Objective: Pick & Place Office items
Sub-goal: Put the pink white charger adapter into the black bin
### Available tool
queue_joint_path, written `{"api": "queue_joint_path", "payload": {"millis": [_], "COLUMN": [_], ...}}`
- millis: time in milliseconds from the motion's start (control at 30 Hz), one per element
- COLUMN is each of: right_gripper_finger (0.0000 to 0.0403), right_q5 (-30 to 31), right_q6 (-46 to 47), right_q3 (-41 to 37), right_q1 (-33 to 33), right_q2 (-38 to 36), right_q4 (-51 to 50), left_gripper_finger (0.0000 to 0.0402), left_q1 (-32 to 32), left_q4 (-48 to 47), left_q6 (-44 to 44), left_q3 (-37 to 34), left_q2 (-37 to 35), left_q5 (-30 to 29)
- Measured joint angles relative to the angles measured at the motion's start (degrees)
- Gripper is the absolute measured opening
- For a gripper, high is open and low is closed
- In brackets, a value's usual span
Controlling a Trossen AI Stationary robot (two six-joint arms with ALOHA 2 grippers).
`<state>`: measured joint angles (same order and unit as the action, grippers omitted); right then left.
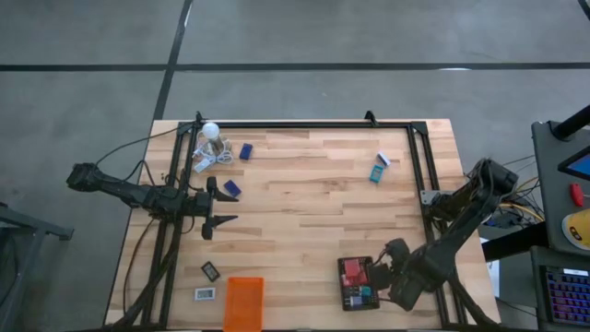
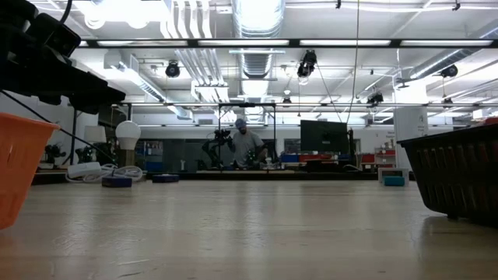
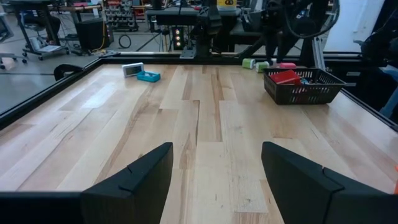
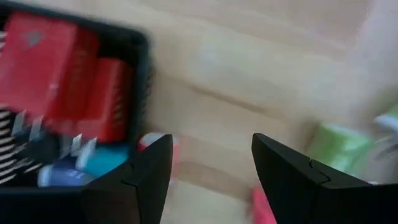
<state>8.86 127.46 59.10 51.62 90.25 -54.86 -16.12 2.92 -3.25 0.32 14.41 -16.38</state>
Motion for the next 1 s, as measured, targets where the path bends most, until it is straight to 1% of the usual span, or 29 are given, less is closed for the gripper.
{"api": "queue_joint_path", "payload": {"millis": [133, 267, 367, 500, 667, 800, 1000], "right_gripper_finger": [0.0217, 0.0217, 0.0217, 0.0217, 0.0217, 0.0217, 0.0217], "right_q5": [-0.5, -4.09, -5.07, -5.03, -4.21, -2.55, -1.8], "right_q6": [-0.12, 0.26, 1.62, 2.77, 3.07, 2.69, 2.52], "right_q3": [2.13, 4.49, 5.73, 6.03, 4.63, 3.98, 4.01], "right_q1": [0.26, 1.06, 2.02, 2.91, 3.02, 2.89, 2.86], "right_q2": [1.87, 4.86, 7.14, 9.09, 10.45, 11.09, 10.77], "right_q4": [2.89, 3.65, 3.68, 3.82, 5.38, 6.72, 7.14], "left_gripper_finger": [0.0253, 0.0252, 0.0252, 0.0252, 0.0252, 0.0252, 0.0252], "left_q1": [0.02, 0.01, 0.0, 0.0, 0.0, 0.01, 0.02], "left_q4": [-0.02, -0.02, -0.02, -0.01, -0.02, 0.0, -0.02], "left_q6": [-0.02, -0.01, -0.02, -0.01, 0.0, -0.01, -0.02], "left_q3": [0.0, 0.0, -0.02, 0.0, 0.0, -0.01, 0.0], "left_q2": [0.0, 0.01, 0.02, 0.0, 0.0, 0.0, 0.0], "left_q5": [-0.02, -0.01, 0.0, -0.01, 0.0, 0.0, 0.0]}}
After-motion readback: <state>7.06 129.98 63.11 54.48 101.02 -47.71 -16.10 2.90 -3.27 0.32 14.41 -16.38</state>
